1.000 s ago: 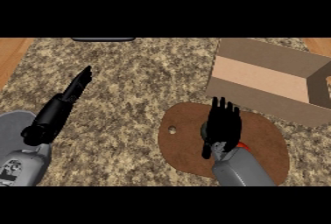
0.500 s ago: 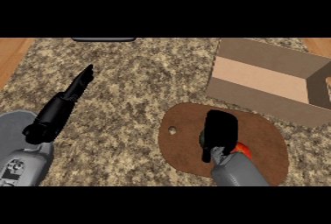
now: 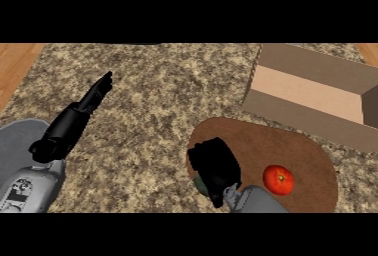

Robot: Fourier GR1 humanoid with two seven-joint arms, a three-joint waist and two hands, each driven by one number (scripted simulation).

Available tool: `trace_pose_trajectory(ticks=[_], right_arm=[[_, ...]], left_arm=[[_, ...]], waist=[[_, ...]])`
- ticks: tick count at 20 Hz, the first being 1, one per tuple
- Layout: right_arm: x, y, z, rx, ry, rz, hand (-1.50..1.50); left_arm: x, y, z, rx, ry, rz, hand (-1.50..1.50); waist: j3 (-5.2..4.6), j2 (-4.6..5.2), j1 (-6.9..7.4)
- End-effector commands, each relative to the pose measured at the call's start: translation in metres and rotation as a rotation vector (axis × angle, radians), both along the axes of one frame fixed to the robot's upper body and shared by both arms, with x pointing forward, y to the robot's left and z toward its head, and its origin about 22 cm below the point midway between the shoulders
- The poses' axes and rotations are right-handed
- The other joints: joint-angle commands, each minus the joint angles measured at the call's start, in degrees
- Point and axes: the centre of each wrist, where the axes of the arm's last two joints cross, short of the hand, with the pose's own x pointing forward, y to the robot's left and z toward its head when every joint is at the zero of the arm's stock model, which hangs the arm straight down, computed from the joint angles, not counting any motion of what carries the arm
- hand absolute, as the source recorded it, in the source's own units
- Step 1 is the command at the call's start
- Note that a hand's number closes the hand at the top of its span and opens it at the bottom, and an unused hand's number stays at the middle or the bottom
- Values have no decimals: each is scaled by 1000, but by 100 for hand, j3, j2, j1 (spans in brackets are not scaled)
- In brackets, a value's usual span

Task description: Pick the squash from the cutting board and place it in the cardboard box

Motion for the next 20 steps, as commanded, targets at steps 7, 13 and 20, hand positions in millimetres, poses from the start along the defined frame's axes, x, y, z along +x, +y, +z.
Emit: trace_pose_trajectory(ticks=[7,13,20], right_arm=[[-13,-40,41,251,-213,572,150],[-24,-80,105,320,-354,548,150],[13,-101,138,580,-392,105,150]], left_arm=[[-6,11,-8,7,28,43,0],[-2,25,-11,8,21,57,0],[-8,7,-4,5,7,46,0]], waist=[[-1,-51,-275],[-7,-55,-332],[-6,-50,-269]])
